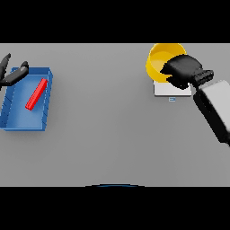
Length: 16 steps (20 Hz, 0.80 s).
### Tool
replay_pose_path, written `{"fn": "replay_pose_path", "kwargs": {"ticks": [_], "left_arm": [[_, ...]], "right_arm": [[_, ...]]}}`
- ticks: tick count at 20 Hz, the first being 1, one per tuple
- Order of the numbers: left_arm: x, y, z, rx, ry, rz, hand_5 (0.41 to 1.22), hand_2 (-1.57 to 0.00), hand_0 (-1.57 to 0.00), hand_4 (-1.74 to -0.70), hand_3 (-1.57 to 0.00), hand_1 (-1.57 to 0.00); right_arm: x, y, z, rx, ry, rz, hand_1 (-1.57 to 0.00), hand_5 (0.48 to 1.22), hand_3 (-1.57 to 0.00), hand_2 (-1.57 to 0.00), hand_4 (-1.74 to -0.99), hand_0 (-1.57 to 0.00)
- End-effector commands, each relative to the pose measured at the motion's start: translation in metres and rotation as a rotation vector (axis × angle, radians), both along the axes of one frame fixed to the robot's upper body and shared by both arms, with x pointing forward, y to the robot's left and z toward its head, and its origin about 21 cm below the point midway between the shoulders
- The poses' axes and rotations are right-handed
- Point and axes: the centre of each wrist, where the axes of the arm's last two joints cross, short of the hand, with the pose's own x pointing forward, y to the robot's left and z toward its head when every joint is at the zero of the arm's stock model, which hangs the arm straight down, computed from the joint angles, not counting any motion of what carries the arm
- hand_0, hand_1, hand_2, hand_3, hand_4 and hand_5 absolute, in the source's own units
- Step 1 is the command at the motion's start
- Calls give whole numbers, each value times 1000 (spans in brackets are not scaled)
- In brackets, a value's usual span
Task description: Pick up the red beaker and tilt it to pour out 1 green nut into yellow bowl. Pick up the yellow bowl and place it on the metallic measuring scale.
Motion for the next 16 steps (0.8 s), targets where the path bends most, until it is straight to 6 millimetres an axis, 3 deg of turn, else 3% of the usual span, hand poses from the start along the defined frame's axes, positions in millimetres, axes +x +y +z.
{"fn": "replay_pose_path", "kwargs": {"ticks": [1, 6, 10, 16], "left_arm": [[-2, 1, 1, -2, -2, -3, 761, 1, 1, -853, 1, 1], [-2, -2, 0, 9, 21, 19, 784, 1, 1, -863, 1, 1], [2, -5, -3, 18, 21, 16, 804, 1, 1, -858, 1, 1], [0, -5, -4, 20, 29, 4, 796, 1, 1, -847, 1, 1]], "right_arm": [[3, -5, -5, 6, 7, -16, -1571, 1221, -1154, -1551, -1741, -1569], [16, -24, -24, 19, 29, -85, -1571, 1221, -1206, -1475, -1741, -1570], [20, -29, -35, 37, 62, -116, -1571, 1221, -1342, -1398, -1741, -1571], [21, -35, -48, 25, 88, -140, -1571, 1221, -1417, -1380, -1741, -1571]]}}
